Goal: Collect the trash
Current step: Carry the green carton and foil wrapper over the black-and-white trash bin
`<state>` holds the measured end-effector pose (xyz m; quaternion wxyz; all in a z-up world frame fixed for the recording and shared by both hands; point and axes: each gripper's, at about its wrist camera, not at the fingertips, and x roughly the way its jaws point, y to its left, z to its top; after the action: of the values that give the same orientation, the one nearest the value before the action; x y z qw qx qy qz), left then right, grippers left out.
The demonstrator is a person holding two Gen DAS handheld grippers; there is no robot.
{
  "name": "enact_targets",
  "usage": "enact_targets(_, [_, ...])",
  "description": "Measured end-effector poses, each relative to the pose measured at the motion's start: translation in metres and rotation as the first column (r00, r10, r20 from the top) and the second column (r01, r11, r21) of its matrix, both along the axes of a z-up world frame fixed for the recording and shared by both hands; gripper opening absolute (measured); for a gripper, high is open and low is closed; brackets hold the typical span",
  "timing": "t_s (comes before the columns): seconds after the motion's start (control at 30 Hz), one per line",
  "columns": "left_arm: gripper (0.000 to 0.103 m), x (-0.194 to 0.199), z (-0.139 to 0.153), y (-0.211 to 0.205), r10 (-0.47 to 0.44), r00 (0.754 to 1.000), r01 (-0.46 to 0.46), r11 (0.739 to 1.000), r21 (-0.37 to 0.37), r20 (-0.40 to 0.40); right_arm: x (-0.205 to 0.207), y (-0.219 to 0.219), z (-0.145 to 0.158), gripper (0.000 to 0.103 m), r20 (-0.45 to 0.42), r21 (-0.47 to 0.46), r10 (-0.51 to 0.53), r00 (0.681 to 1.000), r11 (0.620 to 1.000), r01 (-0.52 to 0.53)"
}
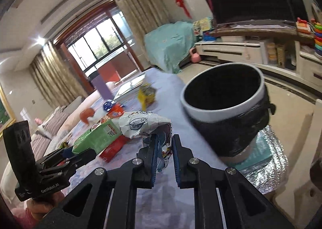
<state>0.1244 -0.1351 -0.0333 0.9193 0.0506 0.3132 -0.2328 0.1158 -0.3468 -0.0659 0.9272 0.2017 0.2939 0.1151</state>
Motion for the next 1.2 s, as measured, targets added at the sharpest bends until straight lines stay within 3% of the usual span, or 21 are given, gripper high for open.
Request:
enact_targets(0.37, [0.052, 0.022, 0.001, -0.04, -0.069, 0.998, 0.069, 0.998, 0.014, -0.011, 0.011, -0.034, 0.001, 0.014, -0.001, 0.008, -0.056, 0.998, 0.998, 0.056])
enact_targets(1.2, [0.052, 0.069, 0.0, -0.089, -0.107, 0.993, 0.109, 0.993, 0.048, -0.042, 0.055, -0.077, -0.003, 0.014, -0.029, 0.005, -0.119, 0.992, 0.993, 0.119])
